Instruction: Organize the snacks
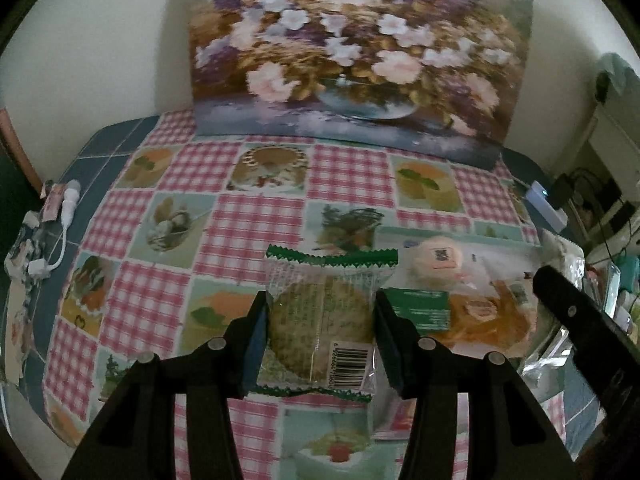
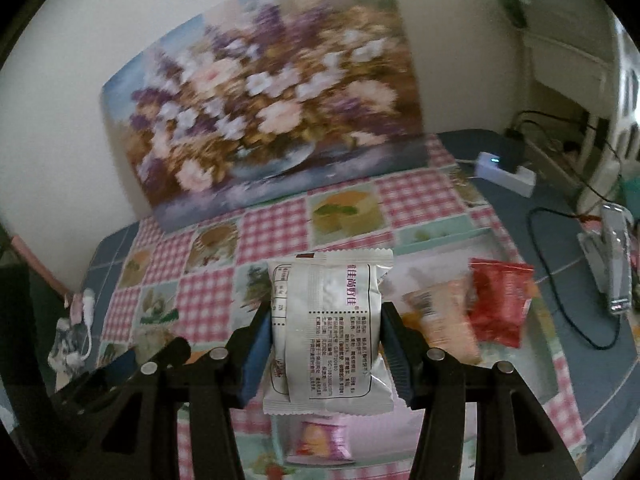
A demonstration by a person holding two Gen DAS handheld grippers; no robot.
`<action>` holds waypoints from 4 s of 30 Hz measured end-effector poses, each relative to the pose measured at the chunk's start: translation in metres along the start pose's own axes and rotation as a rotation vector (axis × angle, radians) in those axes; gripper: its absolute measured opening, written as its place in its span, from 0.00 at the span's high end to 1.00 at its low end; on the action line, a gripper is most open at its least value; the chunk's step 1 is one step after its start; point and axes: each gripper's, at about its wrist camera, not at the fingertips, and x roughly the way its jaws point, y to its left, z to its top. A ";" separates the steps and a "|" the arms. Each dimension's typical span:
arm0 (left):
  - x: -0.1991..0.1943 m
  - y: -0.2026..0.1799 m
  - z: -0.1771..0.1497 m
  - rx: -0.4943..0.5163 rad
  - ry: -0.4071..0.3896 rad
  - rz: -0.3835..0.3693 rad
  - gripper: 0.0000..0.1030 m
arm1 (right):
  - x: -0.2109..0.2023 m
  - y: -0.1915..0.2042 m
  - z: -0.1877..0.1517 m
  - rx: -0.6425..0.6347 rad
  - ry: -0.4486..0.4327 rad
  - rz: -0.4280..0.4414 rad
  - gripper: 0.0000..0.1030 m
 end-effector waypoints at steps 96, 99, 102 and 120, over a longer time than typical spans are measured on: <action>0.043 -0.057 -0.024 0.014 0.064 -0.028 0.05 | 0.034 -0.130 -0.026 0.234 0.204 -0.181 0.02; 0.044 -0.050 -0.023 -0.003 0.064 -0.010 0.05 | 0.033 -0.123 -0.025 0.214 0.187 -0.173 0.00; 0.045 -0.046 -0.022 -0.006 0.072 0.017 0.05 | 0.031 -0.113 -0.023 0.180 0.173 -0.159 0.00; 0.036 -0.001 -0.028 -0.060 0.083 0.219 0.05 | 0.034 -0.030 -0.044 -0.079 0.158 -0.144 0.00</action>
